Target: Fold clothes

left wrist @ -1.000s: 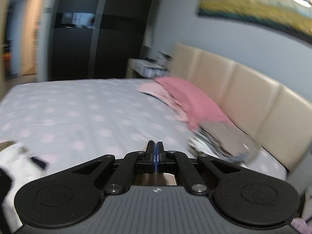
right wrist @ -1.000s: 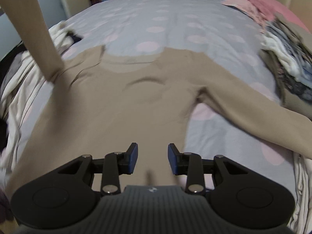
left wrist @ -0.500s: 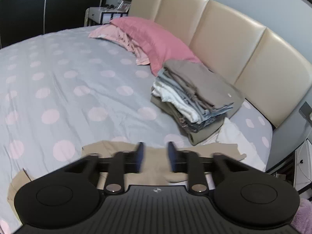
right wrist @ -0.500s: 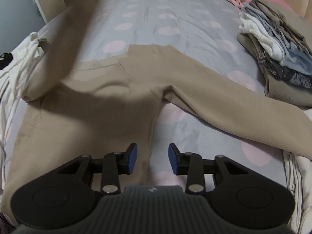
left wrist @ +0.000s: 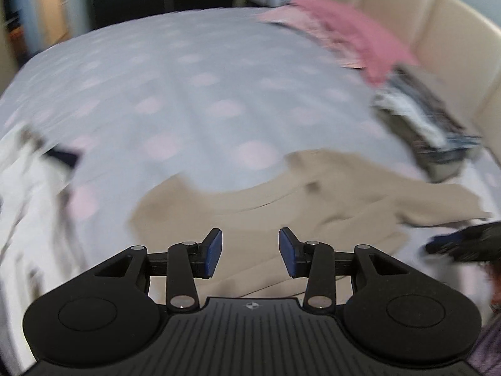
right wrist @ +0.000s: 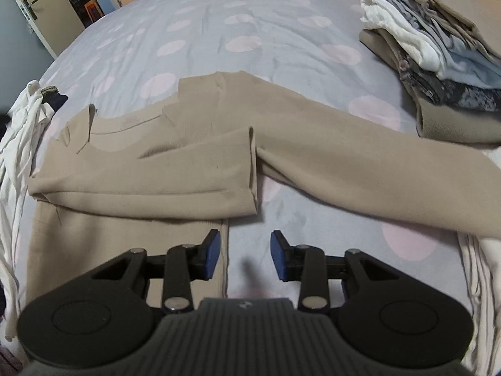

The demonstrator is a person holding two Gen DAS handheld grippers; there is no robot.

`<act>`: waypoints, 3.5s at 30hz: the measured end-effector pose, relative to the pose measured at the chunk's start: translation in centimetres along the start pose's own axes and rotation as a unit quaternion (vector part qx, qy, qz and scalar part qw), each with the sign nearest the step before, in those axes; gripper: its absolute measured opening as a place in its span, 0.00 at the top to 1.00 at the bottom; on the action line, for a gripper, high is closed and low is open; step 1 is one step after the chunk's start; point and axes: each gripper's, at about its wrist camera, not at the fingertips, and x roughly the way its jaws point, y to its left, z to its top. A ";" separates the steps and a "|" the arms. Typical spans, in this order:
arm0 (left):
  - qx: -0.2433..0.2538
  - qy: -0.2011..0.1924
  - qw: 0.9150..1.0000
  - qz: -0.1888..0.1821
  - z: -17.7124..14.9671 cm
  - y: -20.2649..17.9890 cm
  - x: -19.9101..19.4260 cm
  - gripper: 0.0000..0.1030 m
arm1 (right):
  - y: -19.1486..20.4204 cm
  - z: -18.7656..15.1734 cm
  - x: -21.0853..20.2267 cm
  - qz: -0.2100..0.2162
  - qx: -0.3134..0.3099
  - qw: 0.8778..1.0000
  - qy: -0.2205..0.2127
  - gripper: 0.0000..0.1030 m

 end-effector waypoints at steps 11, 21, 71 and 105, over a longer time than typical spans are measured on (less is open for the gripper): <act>-0.115 -0.016 0.993 0.005 -2.0 7.2 4.9 0.52 | 0.1 6.4 3.0 0.002 0.022 1.000 0.005 0.62; -0.149 0.031 0.988 0.011 -0.5 7.7 11.1 0.55 | -0.9 8.9 6.8 0.005 0.076 0.997 0.031 0.69; -0.120 -0.010 0.992 0.042 -2.5 10.0 5.1 0.58 | -2.7 10.2 3.7 0.026 0.079 0.995 -0.050 0.75; -0.039 0.027 0.999 -0.012 -4.6 8.7 4.7 0.51 | -3.5 12.4 7.0 0.032 0.163 0.984 -0.071 0.73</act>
